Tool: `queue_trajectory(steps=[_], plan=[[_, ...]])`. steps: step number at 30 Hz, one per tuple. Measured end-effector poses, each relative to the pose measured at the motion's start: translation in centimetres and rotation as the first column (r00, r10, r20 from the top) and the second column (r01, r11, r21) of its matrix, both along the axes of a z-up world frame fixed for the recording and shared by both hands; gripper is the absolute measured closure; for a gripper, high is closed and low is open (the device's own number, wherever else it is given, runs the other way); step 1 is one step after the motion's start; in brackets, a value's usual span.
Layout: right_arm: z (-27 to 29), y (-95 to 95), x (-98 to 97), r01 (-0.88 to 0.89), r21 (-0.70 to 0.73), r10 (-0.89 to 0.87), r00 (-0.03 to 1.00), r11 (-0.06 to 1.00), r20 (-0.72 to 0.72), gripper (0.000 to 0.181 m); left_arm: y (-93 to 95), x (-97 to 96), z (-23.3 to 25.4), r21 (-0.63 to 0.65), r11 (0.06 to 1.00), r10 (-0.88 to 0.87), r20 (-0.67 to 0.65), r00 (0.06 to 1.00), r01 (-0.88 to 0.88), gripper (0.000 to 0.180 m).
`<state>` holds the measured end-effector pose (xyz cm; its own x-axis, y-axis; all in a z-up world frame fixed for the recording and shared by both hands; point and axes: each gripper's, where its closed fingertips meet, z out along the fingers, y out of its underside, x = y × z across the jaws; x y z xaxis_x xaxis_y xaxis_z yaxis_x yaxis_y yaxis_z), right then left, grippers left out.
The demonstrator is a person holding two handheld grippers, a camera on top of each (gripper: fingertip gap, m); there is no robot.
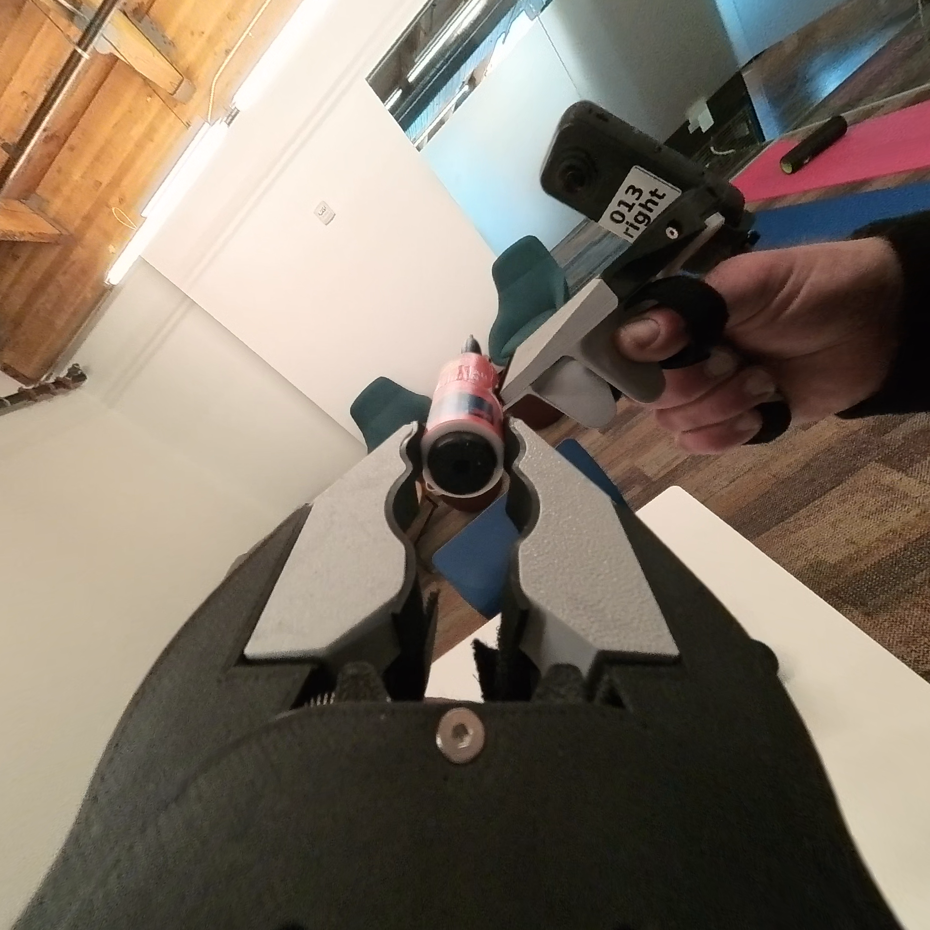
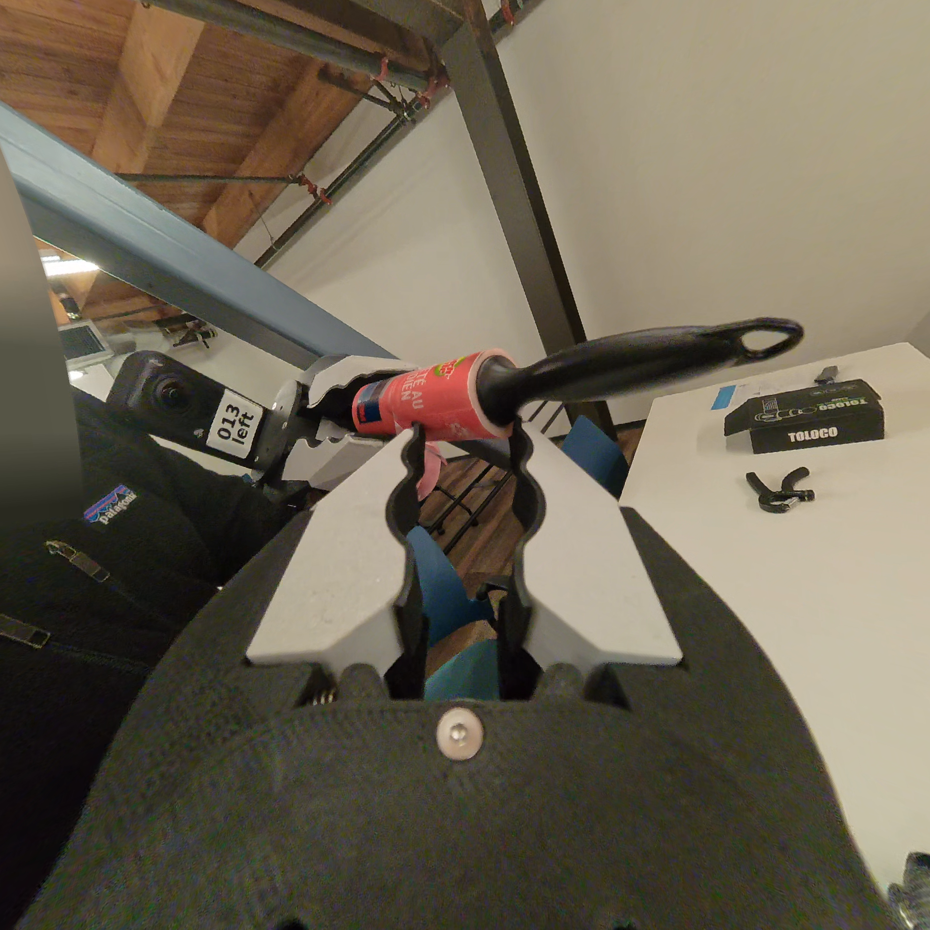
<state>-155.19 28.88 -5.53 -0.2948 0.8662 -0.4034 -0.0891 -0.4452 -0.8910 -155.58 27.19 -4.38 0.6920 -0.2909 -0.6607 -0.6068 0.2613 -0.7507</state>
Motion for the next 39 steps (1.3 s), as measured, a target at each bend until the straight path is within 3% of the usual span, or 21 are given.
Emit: queue_trajectory(steps=[4,6,15,21,25,33,39], plan=[[-0.2,-0.1,-0.2,-0.039,-0.027,0.039,0.999,0.999,0.004,0.139,0.2,-0.1,0.3,0.007,1.000,0.020,0.016,1.000,-0.020,0.151],[-0.6,0.0,-0.2,-0.018,-0.023,0.018,0.999,1.000,0.034,0.123,0.4,-0.5,0.3,0.021,0.998,0.054,0.013,0.998,-0.054,0.151],[0.0,-1.1,-0.3,0.042,-0.056,-0.041,0.999,0.998,0.023,0.163,1.2,-0.3,-0.2,0.057,0.991,0.128,-0.041,0.991,-0.125,0.152],[0.3,-0.8,-0.2,0.100,-0.081,-0.099,0.995,0.992,0.014,0.168,1.5,0.1,0.1,0.128,0.977,0.182,-0.108,0.977,-0.168,0.152],[0.8,-0.3,0.2,0.172,-0.055,-0.173,0.985,0.984,-0.012,0.181,1.5,0.2,-0.2,0.136,0.976,0.190,-0.134,0.973,-0.172,0.152],[0.4,-0.3,0.2,0.238,0.071,-0.241,0.970,0.969,0.034,0.174,1.5,0.7,-0.2,0.145,0.976,0.183,-0.131,0.974,-0.163,0.152],[-0.1,-0.3,0.0,0.220,0.052,-0.222,0.975,0.974,0.033,0.181,1.6,0.9,-0.6,0.129,0.981,0.161,-0.131,0.978,-0.144,0.152]])
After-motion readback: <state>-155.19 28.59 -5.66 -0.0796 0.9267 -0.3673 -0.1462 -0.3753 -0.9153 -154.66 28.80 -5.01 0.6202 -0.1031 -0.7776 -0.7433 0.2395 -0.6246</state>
